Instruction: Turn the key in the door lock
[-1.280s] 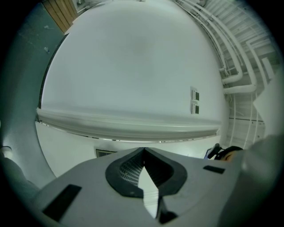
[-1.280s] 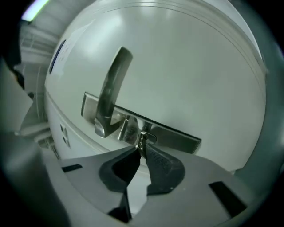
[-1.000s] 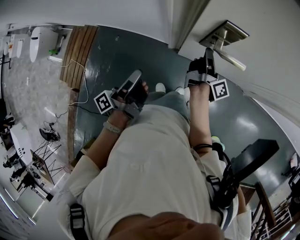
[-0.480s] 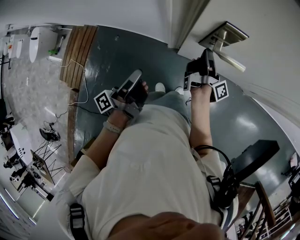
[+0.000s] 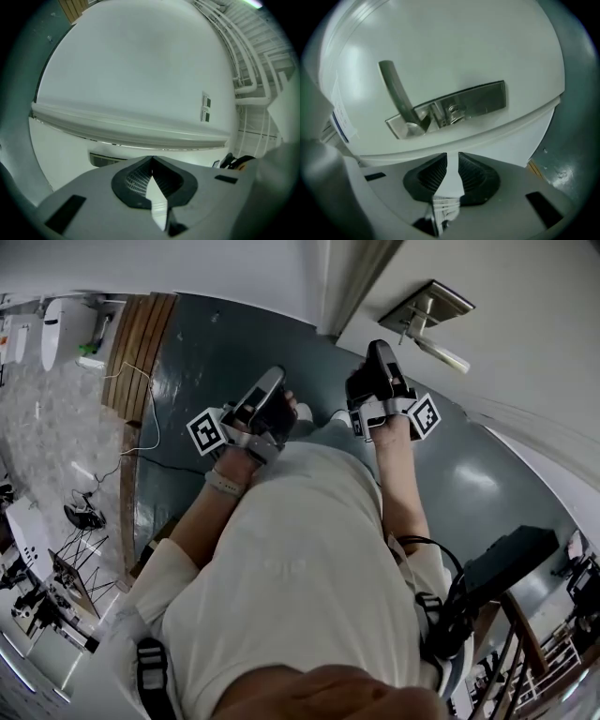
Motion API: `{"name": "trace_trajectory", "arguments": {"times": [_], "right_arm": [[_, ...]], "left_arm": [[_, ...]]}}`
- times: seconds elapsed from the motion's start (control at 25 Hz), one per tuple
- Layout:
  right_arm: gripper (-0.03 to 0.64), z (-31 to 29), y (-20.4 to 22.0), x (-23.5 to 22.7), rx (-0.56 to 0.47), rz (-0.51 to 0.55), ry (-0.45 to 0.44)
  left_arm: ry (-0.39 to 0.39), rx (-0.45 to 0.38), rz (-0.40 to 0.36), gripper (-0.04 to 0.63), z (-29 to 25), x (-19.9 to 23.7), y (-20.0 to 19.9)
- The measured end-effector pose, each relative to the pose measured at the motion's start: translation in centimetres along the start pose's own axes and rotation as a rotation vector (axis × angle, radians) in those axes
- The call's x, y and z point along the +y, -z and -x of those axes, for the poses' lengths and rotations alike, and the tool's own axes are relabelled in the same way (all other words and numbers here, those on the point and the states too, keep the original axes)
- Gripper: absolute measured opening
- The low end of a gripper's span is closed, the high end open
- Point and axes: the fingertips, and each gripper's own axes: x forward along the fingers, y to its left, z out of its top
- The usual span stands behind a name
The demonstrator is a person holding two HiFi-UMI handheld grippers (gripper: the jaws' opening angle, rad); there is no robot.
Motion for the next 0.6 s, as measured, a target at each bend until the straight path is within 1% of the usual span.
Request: {"name": "trace_trajectory", "arguments": {"times": [0.12,0.2,0.32,0.44,0.52,0.6], "right_arm": [[0.060,1.1,3.9,3.3,0.178,0.048,-0.027],[0.060,2.2,5.7,5.7,0.301,0.109,-0.051],[0.060,4.1,7.3,9.0,0.466,0.212,-0.122],[0.060,6.2,7.0,11.1,0.576,0.328,-0.182],[0.060,7.7,5.8,12.1,0.639,0.395,-0.208],[0.060,9.7,4.4,13.2,0.681,0.433,-0.228]], "left_arm": [[0.046,0.008,-0.017,0.009,-1.3,-1.8,0.5],[0.071,0.021,-0.059,0.009,-2.3,-2.8,1.4],[0.102,0.036,-0.140,0.009,-3.5,-3.5,3.4],[0.119,0.029,-0.219,0.009,-4.3,-3.7,5.9],[0.129,-0.007,-0.262,0.009,-4.7,-3.9,8.1],[0.142,-0.046,-0.301,0.009,-4.7,-4.3,11.2]]}}
